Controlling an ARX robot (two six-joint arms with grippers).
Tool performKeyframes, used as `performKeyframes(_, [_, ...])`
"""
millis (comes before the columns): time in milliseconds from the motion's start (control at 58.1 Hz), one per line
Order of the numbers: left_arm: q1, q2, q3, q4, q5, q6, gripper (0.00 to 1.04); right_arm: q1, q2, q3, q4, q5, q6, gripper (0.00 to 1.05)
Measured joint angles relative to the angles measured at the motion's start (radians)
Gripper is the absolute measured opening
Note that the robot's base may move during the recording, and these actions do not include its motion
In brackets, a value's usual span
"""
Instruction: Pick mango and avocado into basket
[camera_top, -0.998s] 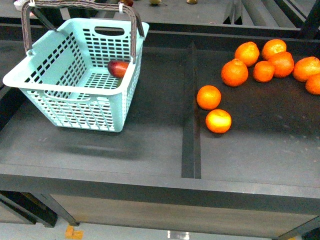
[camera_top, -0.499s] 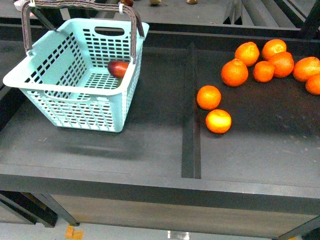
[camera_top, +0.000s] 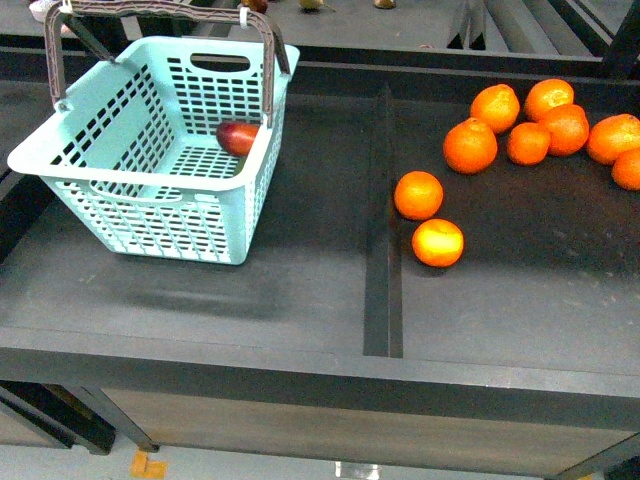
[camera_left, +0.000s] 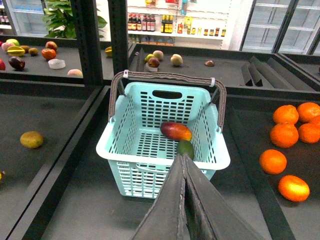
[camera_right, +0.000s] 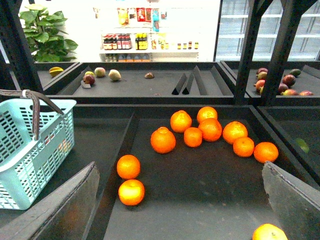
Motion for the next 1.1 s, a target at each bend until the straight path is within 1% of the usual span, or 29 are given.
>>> performKeyframes(430, [0.0,-0.249,0.0,-0.234,0.0,0.003,0.03,0.0,0.0,0.0,0.0,0.0,0.0,0.97])
performKeyframes(809, [0.0,-0.391,0.0,-0.376,0.0,0.003,0.03,0.0,0.0,0.0,0.0,0.0,0.0,0.97])
performKeyframes(843, [0.0,-0.422,0.0,-0.41,0.0,0.003,0.03,0.0,0.0,0.0,0.0,0.0,0.0,0.97])
performKeyframes(878, [0.0,-0.477,0.0,-0.491,0.0,0.004,0.03,0.0,0.0,0.0,0.0,0.0,0.0,0.97])
performKeyframes(912, [0.0,-0.525,0.0,-0.538,0.0,0.004,0.03,0.0,0.0,0.0,0.0,0.0,0.0,0.97])
performKeyframes(1101, [0.0,-0.561,0.0,-0.552,0.0,0.004,0.03,0.0,0.0,0.0,0.0,0.0,0.0,0.97])
